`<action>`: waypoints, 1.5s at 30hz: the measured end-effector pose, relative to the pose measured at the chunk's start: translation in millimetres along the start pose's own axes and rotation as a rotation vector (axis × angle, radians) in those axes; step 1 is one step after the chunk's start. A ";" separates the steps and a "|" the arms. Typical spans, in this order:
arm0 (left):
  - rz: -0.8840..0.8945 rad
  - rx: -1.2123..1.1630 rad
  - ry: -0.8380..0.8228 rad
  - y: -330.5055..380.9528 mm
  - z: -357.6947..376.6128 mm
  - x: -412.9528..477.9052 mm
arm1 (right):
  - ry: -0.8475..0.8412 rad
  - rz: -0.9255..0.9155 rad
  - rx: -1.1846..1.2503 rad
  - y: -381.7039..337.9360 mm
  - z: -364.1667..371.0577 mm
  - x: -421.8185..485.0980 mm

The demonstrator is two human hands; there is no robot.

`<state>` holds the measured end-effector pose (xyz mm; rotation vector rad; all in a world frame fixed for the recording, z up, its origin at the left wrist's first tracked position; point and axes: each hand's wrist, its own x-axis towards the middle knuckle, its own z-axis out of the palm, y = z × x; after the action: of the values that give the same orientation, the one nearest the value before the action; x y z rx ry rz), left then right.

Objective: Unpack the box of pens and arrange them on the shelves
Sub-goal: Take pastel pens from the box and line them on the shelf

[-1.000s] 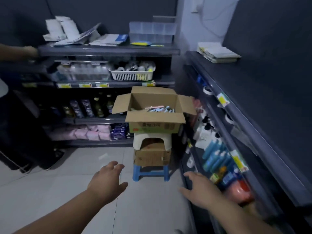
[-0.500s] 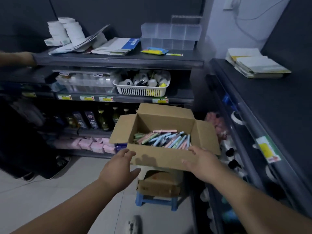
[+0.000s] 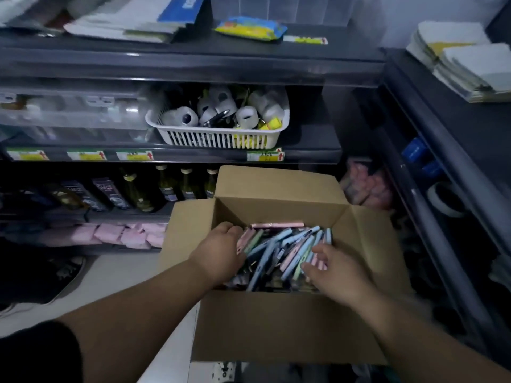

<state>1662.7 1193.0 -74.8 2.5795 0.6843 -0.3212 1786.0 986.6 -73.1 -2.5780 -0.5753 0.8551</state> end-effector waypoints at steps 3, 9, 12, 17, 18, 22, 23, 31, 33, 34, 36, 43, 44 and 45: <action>-0.102 0.002 -0.125 3.7 16.3 31.1 | -0.035 0.040 0.004 7.7 1.7 23.5; -0.385 0.022 -0.290 9.9 38.8 69.7 | -0.148 0.106 -0.017 19.9 7.7 60.2; -0.449 -0.002 -0.309 13.2 43.9 79.5 | -0.188 0.148 0.051 25.3 16.1 74.5; -0.551 -0.124 -0.283 22.5 49.4 83.2 | -0.175 0.315 0.264 14.8 21.2 91.4; -0.574 -0.179 -0.283 24.0 51.5 83.4 | -0.167 0.359 0.308 13.5 23.8 96.6; -0.652 -0.295 -0.309 26.9 57.5 84.7 | -0.164 0.444 0.521 5.9 36.6 114.1; -0.663 -0.338 -0.307 27.7 57.0 84.4 | -0.175 0.455 0.542 3.6 39.3 115.8; -0.696 -0.524 -0.323 18.3 54.8 74.7 | -0.134 0.491 0.616 -1.6 62.7 127.9; -0.713 -0.586 -0.312 19.5 54.6 72.8 | -0.114 0.517 0.647 1.2 64.8 127.3; -0.703 -0.610 -0.293 21.1 55.4 71.9 | -0.122 0.530 0.665 1.2 64.1 125.7; -0.674 -0.644 -0.267 24.3 55.8 70.5 | -0.145 0.563 0.702 2.4 60.3 122.9; -0.598 -0.934 -0.250 33.2 43.8 55.6 | -0.117 0.610 0.947 -2.5 46.8 102.4; -0.605 -0.998 -0.269 34.3 40.7 53.1 | -0.093 0.607 0.978 -3.4 43.5 97.8; -0.608 -1.052 -0.287 33.5 38.8 51.5 | -0.073 0.608 1.005 -3.8 40.2 93.7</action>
<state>1719.6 1169.6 -113.5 1.2792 1.1269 -0.3691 1828.5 1043.4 -146.4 -1.7524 0.5576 1.0489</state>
